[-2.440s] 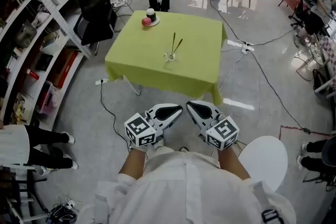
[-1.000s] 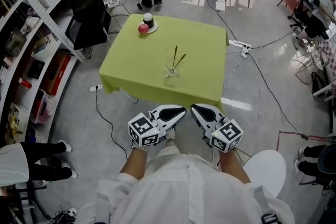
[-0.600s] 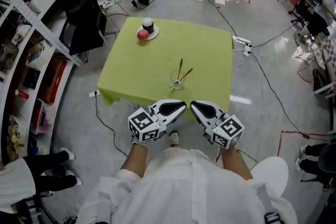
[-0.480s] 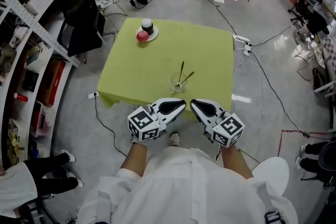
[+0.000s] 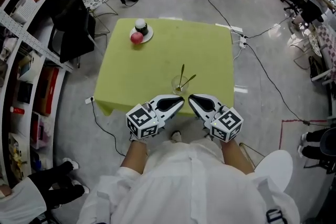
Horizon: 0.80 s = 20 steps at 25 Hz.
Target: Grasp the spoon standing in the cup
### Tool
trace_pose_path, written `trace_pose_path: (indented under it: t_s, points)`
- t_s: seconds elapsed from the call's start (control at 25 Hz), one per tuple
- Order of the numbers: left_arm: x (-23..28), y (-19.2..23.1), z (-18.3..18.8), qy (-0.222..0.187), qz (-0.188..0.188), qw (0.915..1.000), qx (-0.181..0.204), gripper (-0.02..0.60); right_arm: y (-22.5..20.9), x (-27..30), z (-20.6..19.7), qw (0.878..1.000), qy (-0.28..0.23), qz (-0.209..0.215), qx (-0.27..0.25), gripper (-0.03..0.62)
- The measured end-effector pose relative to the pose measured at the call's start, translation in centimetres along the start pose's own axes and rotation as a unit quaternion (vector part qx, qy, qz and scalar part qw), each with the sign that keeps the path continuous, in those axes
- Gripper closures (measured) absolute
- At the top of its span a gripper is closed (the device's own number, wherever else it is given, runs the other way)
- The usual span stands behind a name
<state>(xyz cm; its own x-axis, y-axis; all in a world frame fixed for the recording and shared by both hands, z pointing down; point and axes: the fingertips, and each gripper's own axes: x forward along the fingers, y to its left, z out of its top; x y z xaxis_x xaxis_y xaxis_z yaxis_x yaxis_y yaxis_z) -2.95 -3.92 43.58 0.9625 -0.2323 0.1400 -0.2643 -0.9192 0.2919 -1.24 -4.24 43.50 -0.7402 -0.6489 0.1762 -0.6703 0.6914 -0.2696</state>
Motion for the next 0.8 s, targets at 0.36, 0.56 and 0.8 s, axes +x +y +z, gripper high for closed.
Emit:
trace_pose_path:
  t_s: [0.36, 0.56, 0.8]
  points:
    - [1.2, 0.7, -0.7, 0.013, 0.0, 0.9999, -0.01, 0.557, -1.6, -0.1, -0.7, 1.0, 0.018, -0.004, 0.007, 0.583]
    - [2.1, 1.3, -1.5, 0.012, 0.015, 0.9997, -0.016, 0.557, -2.8, 0.3, -1.5, 1.0, 0.027, 0.008, 0.007, 0.583]
    - [2.8, 2.2, -1.9, 0.015, 0.026, 0.9992, -0.026, 0.557, -4.2, 0.8, -1.7, 0.999, 0.036, 0.014, 0.01, 0.551]
